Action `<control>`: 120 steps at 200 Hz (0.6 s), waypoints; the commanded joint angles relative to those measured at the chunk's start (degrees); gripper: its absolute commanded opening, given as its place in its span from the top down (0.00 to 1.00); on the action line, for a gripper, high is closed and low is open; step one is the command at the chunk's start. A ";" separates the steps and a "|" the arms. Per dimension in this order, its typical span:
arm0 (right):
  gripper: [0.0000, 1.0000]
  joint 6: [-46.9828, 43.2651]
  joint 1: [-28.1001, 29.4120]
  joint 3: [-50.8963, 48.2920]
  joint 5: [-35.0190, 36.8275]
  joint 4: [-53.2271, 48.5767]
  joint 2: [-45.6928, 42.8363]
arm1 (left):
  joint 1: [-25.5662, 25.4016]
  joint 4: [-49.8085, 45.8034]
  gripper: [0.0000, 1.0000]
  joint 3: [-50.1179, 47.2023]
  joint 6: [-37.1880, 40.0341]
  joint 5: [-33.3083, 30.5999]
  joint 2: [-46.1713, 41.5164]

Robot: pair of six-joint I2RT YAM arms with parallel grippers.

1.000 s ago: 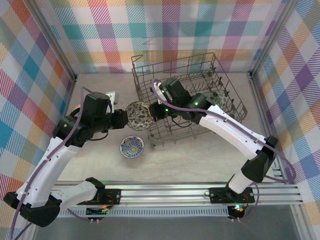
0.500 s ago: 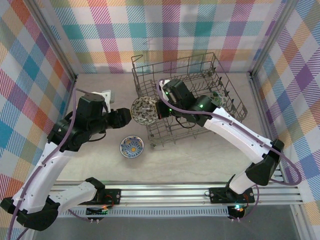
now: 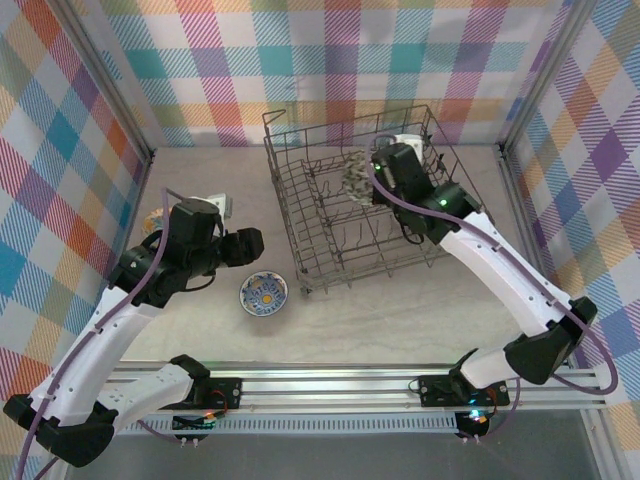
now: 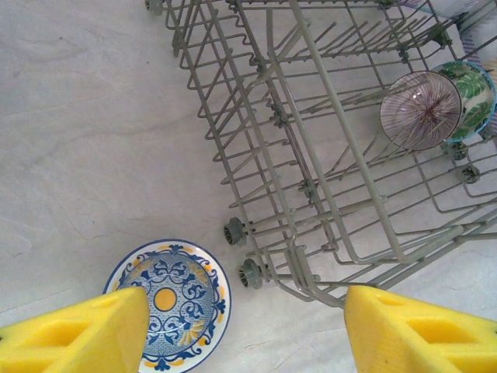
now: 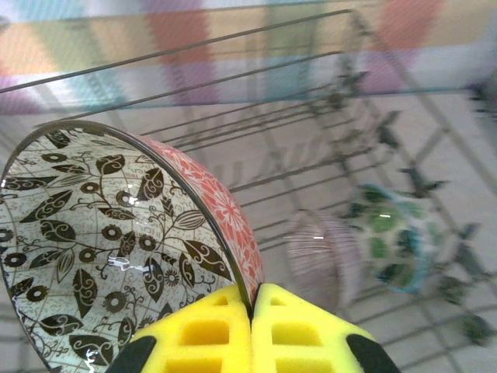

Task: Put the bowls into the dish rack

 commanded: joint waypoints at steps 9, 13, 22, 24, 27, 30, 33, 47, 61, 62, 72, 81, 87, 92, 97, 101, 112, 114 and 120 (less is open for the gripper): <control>1.00 2.84 -1.42 -1.09 12.59 -3.09 0.52 | 0.15 2.74 0.29 -2.43 1.18 -0.90 -0.30; 1.00 2.91 -1.58 -1.13 13.45 -3.64 0.96 | 0.30 2.95 0.28 -2.74 1.20 -0.84 -0.23; 1.00 2.76 -1.77 -1.41 15.64 -4.34 2.07 | 0.77 3.53 0.28 -3.45 1.40 -0.33 -0.04; 1.00 2.76 -1.84 -1.48 16.04 -4.50 2.39 | 0.78 3.61 0.28 -3.57 1.43 -0.24 0.03; 1.00 2.76 -1.91 -1.48 16.57 -4.83 2.72 | 0.93 3.80 0.27 -3.88 1.41 -0.05 0.10; 1.00 2.76 -1.95 -1.55 17.08 -5.12 3.21 | 1.17 3.92 0.27 -4.03 1.51 0.15 0.16; 1.00 2.73 -2.02 -1.56 17.65 -5.36 3.66 | 1.28 4.07 0.27 -4.19 1.49 0.33 0.26; 1.00 2.67 -2.13 -1.62 19.69 -6.49 5.91 | 2.15 4.55 0.26 -4.95 1.87 1.26 0.58; 1.00 3.37 -2.13 -1.11 21.18 -8.09 8.44 | 3.22 4.85 0.24 -5.73 2.27 2.06 0.70; 1.00 3.46 -2.13 -1.05 21.28 -8.30 8.62 | 3.25 4.89 0.24 -5.77 2.34 2.13 0.71; 1.00 4.46 -2.11 -0.46 22.46 -9.99 10.31 | 4.05 5.14 0.24 -6.35 2.59 2.92 0.72; 1.00 5.27 -2.18 -0.25 23.70 -10.95 11.57 | 4.71 5.27 0.24 -6.84 2.82 3.59 0.83; 1.00 5.61 -2.12 -0.12 24.31 -11.53 12.40 | 5.19 5.45 0.24 -7.11 2.92 4.14 0.86; 1.00 6.13 -2.13 0.07 24.89 -12.15 13.02 | 5.59 5.58 0.24 -7.42 3.02 4.60 0.89; 1.00 6.56 -2.13 0.41 25.51 -12.84 13.74 | 5.90 5.64 0.24 -7.64 3.18 5.00 0.90; 1.00 7.06 -2.13 0.68 25.91 -13.55 14.25 | 6.26 5.75 0.24 -7.81 3.30 5.24 1.03; 1.00 7.65 -2.35 1.45 26.45 -14.68 15.53 | 6.97 5.89 0.24 -8.17 3.63 6.00 1.16; 1.00 7.67 -2.38 1.64 26.54 -14.80 15.71 | 7.10 5.89 0.24 -8.23 3.70 6.20 1.23; 1.00 7.92 -2.59 2.01 26.89 -15.37 16.35 | 7.37 5.96 0.23 -8.27 3.96 6.55 1.42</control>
